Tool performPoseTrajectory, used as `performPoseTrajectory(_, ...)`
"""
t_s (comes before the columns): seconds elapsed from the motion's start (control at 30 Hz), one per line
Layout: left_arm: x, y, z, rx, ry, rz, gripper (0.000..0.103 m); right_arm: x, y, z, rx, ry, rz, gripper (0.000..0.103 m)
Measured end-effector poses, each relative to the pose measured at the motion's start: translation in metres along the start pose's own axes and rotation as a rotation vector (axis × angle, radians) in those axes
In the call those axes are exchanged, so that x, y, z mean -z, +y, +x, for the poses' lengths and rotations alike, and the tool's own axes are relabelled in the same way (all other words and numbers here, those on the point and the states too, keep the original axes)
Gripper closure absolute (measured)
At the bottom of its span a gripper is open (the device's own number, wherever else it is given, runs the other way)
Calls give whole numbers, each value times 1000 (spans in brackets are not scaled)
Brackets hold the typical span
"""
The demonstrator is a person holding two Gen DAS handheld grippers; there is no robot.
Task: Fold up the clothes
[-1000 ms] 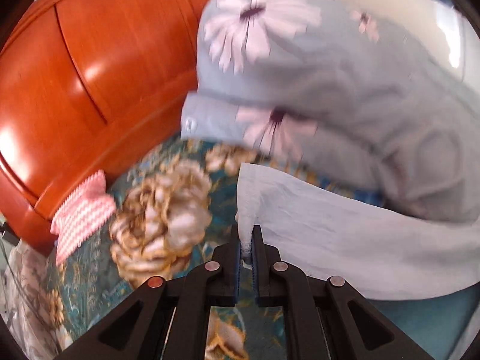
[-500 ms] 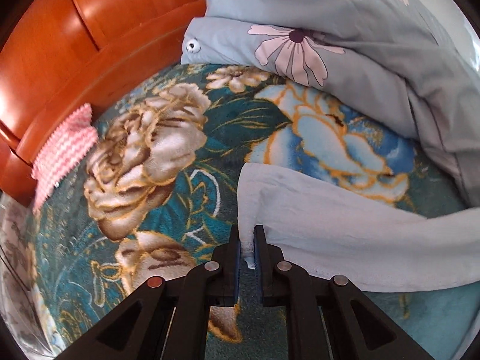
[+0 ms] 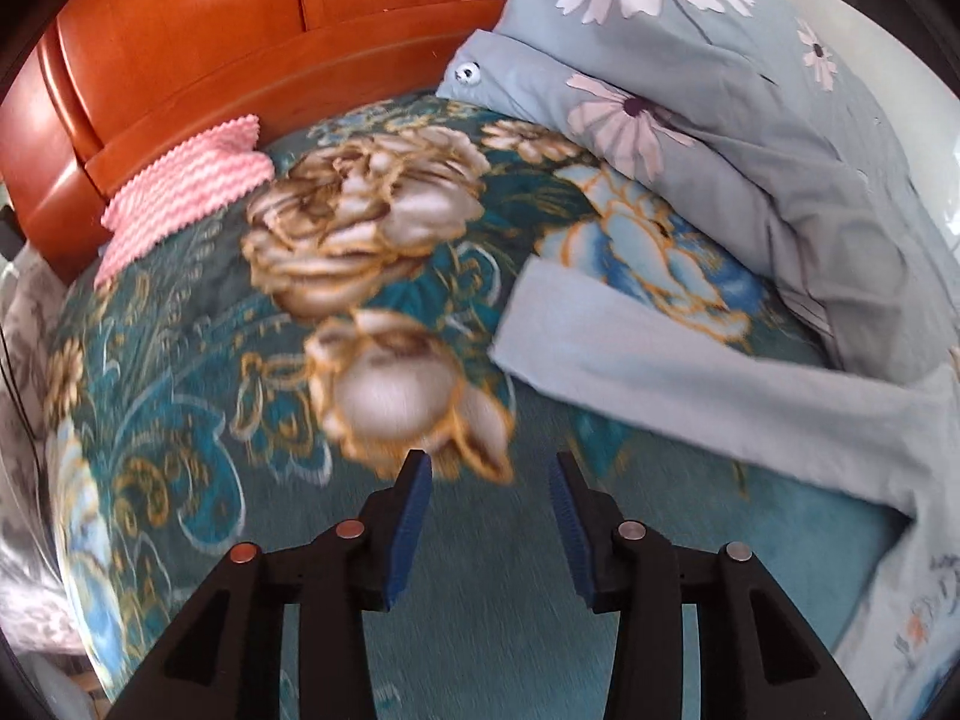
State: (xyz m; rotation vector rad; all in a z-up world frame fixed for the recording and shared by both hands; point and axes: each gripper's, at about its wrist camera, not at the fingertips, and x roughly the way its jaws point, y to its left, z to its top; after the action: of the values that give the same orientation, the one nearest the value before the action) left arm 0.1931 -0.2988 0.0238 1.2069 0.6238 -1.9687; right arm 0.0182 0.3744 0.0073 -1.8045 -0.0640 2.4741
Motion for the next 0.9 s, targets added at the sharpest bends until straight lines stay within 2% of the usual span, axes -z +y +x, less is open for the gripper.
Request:
performPoseTrajectory(0.03, 5, -3, -2, 9, 4, 6, 58, 0, -5, 0, 2, 6, 18, 88)
performPoseTrajectory(0.07, 10, -6, -3, 16, 8, 14, 58, 0, -9, 1, 3, 13, 36, 98)
performPoseTrajectory(0.13, 15, -14, -5, 30, 11, 28, 59, -3, -20, -7, -28, 3, 74, 99)
performPoseTrajectory(0.23, 19, -23, -7, 46, 12, 47, 59, -22, -36, -29, -19, -53, 73, 100)
performPoseTrajectory(0.4, 22, -38, -7, 68, 18, 80, 59, -85, -73, -53, 114, -136, 81, 100)
performPoseTrajectory(0.53, 25, -51, -8, 85, 22, 107, 58, -122, -109, -36, 224, -123, 146, 101)
performPoseTrajectory(0.6, 27, -53, -8, 85, 25, 119, 58, -137, -121, -29, 218, -101, 183, 101)
performPoseTrajectory(0.73, 30, -57, -9, 79, 29, 141, 58, -129, -120, -26, 90, -119, 260, 100)
performPoseTrajectory(0.83, 34, -59, -8, 74, 29, 150, 57, -93, -110, -38, 47, -113, 249, 99)
performPoseTrajectory(0.9, 36, -61, -5, 83, 33, 150, 56, -62, -101, -41, 31, -94, 239, 89)
